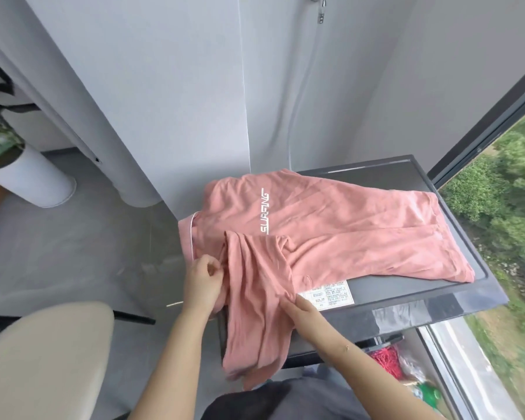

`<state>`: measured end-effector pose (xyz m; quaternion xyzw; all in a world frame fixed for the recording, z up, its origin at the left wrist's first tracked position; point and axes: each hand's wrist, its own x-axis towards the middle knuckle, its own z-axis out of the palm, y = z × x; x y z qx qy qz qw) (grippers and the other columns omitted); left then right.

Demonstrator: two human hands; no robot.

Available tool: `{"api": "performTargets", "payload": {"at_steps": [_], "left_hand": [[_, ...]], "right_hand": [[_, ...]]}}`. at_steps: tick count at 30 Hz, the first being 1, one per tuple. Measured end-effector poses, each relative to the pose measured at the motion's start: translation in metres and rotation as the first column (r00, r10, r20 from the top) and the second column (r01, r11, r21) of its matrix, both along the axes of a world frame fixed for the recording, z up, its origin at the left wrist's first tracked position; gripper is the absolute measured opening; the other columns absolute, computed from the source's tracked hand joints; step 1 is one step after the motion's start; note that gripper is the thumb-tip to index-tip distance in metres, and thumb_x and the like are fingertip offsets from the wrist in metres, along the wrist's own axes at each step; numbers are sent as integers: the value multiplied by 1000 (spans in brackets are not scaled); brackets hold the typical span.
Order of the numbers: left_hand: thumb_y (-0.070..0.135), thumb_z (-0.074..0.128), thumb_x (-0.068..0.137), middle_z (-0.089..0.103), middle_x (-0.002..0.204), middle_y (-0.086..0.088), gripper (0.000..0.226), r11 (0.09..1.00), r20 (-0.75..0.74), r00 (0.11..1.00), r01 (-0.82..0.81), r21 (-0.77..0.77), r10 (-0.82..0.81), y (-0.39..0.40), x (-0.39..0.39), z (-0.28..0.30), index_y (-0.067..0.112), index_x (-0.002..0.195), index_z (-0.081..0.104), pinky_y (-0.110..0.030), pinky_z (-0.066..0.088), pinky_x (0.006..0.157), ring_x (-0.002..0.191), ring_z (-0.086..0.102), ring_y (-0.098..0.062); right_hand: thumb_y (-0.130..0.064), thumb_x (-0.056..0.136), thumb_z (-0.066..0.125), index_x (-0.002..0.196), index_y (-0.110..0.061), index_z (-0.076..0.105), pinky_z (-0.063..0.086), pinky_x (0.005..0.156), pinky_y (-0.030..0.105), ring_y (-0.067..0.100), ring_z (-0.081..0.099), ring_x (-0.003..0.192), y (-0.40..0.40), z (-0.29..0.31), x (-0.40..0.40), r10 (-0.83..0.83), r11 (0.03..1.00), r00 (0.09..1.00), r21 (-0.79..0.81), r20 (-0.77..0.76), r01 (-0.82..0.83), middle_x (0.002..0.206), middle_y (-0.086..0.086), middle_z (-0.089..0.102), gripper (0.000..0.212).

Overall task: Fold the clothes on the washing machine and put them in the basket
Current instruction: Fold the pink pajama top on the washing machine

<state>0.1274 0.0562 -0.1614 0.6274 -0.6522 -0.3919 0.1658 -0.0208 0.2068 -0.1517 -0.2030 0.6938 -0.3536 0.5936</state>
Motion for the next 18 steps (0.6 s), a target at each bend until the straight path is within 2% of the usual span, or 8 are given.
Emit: {"api": "performTargets", "payload": {"at_steps": [2,4,6,8,10,12,16,18], "left_hand": [[7,57,90,56,75,-1,22,999,-32,999,-34,-12,33,-5,-1,-1,14,71,49,-31,30,64,78,53,-27],[3,53,89,56,74,-1,18,999,-49,998,-30,-24,29,-10,0,-1,11,74,50,-31,32,64,75,51,-25],[-5,50,86,57,75,-2,17,998,-62,997,-51,-46,48,-15,3,-3,9,76,52,-30,34,66,76,51,-25],[-10,46,82,57,76,-2,22,994,-87,991,-103,-48,99,-17,3,-3,10,75,52,-30,33,66,76,51,-25],[-13,43,80,57,77,-2,27,989,-111,984,-143,-30,139,-21,-1,-2,11,72,51,-29,34,63,76,50,-24],[-14,43,78,60,78,-3,32,989,-109,983,-148,-20,145,-24,-7,-6,15,67,52,-25,36,61,78,52,-24],[-12,49,75,61,95,-10,33,982,-46,991,-134,-133,129,-34,-12,-16,18,70,61,-31,40,78,92,56,-29],[-9,59,70,59,96,-8,26,963,5,996,-89,-253,93,-37,-18,-15,15,77,64,-32,40,81,93,54,-30]], "right_hand": [[-34,101,47,110,-27,59,45,100,29,7,60,103,2,7,-13,-113,994,991,22,78,112,109,-10,66,17],[-43,99,48,114,-23,64,46,104,38,13,62,108,-1,21,-35,-141,989,989,42,-36,142,114,-3,69,30],[-44,97,51,107,-17,70,49,98,38,17,65,104,-11,39,-61,-133,990,978,20,-161,138,105,2,73,34],[-38,96,55,91,-13,71,51,81,27,13,66,90,-28,68,-87,-89,996,950,-43,-299,80,89,1,73,31],[-38,90,63,86,-9,70,46,69,23,10,62,76,-59,88,-113,-108,991,870,-118,-482,58,80,-1,69,30],[-38,85,70,94,-11,66,44,68,21,9,58,76,-91,96,-131,-114,986,784,-167,-610,14,83,-3,64,29],[-31,87,66,122,-16,59,43,94,36,23,54,109,-127,74,-142,73,986,494,-11,-866,-166,118,5,58,39],[-22,87,64,108,-14,66,46,87,33,21,59,98,-120,66,-136,-15,986,539,-102,-842,-132,105,3,65,23]]}}
